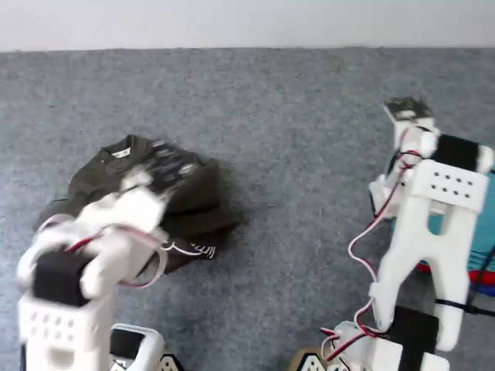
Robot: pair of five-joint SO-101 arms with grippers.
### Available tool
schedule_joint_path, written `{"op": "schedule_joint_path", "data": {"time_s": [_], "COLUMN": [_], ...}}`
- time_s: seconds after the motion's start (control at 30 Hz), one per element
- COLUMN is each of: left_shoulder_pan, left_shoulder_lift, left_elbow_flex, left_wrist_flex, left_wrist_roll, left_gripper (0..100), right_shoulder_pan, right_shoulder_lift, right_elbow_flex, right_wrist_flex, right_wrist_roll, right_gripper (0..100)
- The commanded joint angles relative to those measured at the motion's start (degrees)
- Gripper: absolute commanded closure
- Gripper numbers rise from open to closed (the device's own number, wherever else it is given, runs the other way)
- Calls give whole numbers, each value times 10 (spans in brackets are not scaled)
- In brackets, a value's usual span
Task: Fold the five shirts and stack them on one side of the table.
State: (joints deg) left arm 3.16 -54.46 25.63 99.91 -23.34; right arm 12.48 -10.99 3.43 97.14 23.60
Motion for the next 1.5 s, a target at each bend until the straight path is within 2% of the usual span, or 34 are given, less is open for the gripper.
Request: {"op": "schedule_joint_path", "data": {"time_s": [0.0, 0.17, 0.43, 0.57, 0.73, 0.93, 1.47], "left_shoulder_pan": [-154, -307, -396, -408, -408, -405, -404], "left_shoulder_lift": [-65, -106, -154, -156, -158, -158, -159], "left_elbow_flex": [43, 107, 190, 226, 241, 242, 246], "left_wrist_flex": [6, 5, -4, -13, -19, -21, -27], "left_wrist_roll": [-55, -119, -186, -215, -215, -215, -214], "left_gripper": [987, 987, 987, 987, 987, 987, 986], "right_shoulder_pan": [-63, -158, -276, -313, -357, -399, -534], "right_shoulder_lift": [-23, -21, 82, 157, 282, 432, 676], "right_elbow_flex": [-31, -31, -34, -86, -220, -391, -724], "right_wrist_flex": [-35, -105, -215, -260, -257, -252, -242], "right_wrist_roll": [-4, -4, -3, -4, -12, -120, -134], "right_gripper": [989, 989, 987, 973, 860, 812, 809]}}
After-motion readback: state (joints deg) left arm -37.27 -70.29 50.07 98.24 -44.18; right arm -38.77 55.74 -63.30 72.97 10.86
